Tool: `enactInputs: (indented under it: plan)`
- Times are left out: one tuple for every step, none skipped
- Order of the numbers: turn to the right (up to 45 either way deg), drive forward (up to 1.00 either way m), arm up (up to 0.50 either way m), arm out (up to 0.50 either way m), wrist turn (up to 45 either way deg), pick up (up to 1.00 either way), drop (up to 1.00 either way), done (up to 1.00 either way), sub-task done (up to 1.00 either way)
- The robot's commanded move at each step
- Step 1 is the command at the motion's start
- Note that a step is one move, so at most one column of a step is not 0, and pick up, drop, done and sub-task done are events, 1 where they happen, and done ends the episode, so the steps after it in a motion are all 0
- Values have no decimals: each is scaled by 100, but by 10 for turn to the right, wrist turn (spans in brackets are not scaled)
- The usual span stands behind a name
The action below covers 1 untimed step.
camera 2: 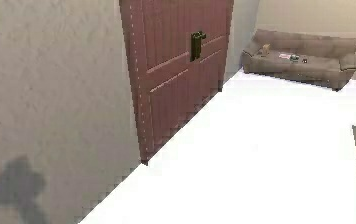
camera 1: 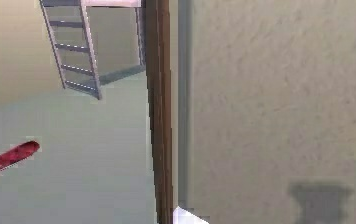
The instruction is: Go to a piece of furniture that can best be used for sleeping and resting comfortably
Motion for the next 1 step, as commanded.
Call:
enactInputs:
  plan:
    - [-120, 0, 0, 0, 0, 0, 0, 0, 0]
